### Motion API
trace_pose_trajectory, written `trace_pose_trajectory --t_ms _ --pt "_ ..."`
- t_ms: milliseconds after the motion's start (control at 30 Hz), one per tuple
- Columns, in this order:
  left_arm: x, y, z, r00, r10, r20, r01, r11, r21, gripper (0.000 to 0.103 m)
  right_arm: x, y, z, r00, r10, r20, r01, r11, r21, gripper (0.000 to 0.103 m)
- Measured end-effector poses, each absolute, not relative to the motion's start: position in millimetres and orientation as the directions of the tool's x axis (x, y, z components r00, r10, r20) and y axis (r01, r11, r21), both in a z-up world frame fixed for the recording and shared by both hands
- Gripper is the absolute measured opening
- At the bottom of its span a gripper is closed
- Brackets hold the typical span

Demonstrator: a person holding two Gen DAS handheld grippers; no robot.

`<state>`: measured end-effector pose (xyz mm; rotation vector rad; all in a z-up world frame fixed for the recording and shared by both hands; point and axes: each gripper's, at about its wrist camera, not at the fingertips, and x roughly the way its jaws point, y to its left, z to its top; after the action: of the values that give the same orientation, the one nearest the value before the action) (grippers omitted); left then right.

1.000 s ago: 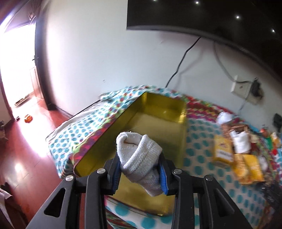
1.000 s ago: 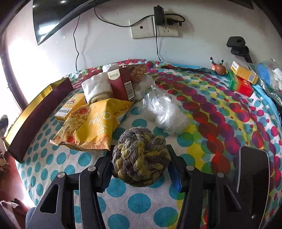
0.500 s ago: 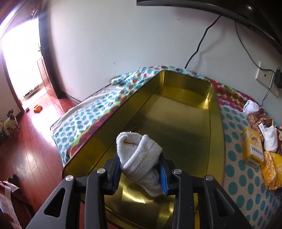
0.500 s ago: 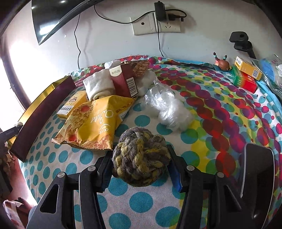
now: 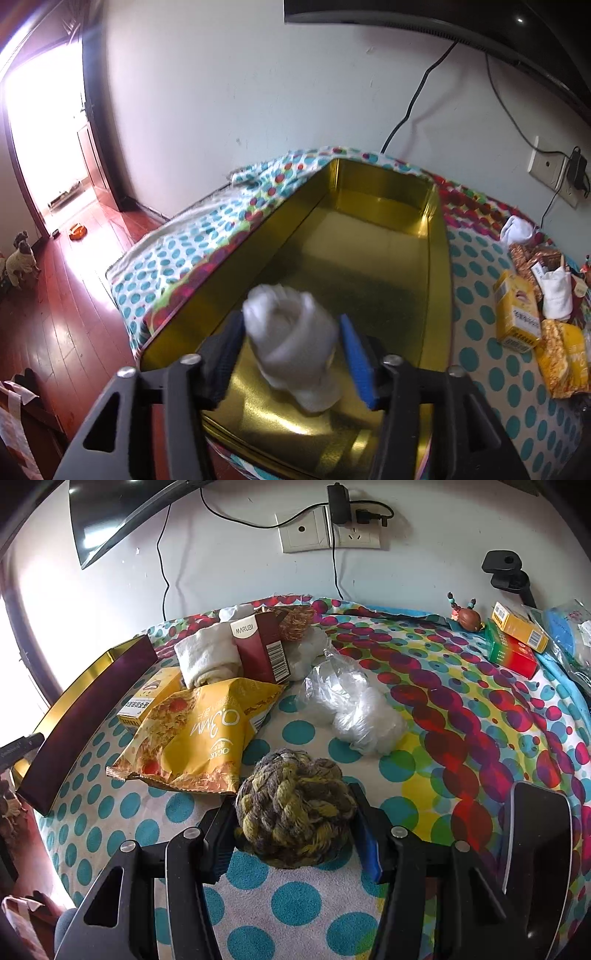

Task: Organize objects
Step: 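Drop the sock into the gold tin while the right gripper grasps the rope ball, then lift the braided rope ball with the right gripper and drop it into the tin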

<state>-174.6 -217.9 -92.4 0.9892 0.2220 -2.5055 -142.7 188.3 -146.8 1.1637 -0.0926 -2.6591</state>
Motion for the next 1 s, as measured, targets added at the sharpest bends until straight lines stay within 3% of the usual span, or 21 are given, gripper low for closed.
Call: trace_pose_trajectory --t_ms 67,100,333,533,700,800,900,1000 --pt "-171 -213 -84 -0.662 -0.35 -0.663 0.451 -0.892 0.021 0.083 -143 188 -147 -0.656 -0.237 -0.717 0.192 -0.971 0.146 0.052" --pt "-168 -210 -79 -0.675 -0.349 -0.65 0.444 -0.896 0.02 0.084 -143 189 -146 -0.656 -0.236 -0.717 0.192 -0.971 0.144 0.052" --pt "-154 -194 -57 -0.704 -0.355 -0.615 0.433 -0.901 0.025 0.085 -143 189 -146 -0.655 -0.235 -0.718 0.194 -0.971 0.141 0.052" --pt "-93 -198 -58 -0.711 -0.352 -0.608 0.461 -0.887 -0.026 0.085 -137 189 -144 -0.675 -0.213 -0.706 0.181 -0.976 0.122 0.052" --pt "-49 -203 -74 -0.685 -0.37 -0.627 0.494 -0.869 -0.027 0.085 -122 184 -103 -0.777 -0.142 -0.614 0.146 -0.988 0.045 0.048" --pt "-38 -210 -81 -0.686 -0.348 -0.639 0.509 -0.857 -0.079 0.085 -120 159 -61 -0.815 -0.174 -0.553 0.198 -0.98 0.018 0.048" --pt "-37 -215 -84 -0.697 -0.33 -0.636 0.506 -0.855 -0.111 0.085 -121 114 -33 -0.796 -0.279 -0.538 0.329 -0.944 0.004 0.028" --pt "-34 -217 -88 -0.695 -0.334 -0.637 0.513 -0.851 -0.113 0.085 -128 65 -19 -0.764 -0.347 -0.544 0.418 -0.908 -0.009 0.018"
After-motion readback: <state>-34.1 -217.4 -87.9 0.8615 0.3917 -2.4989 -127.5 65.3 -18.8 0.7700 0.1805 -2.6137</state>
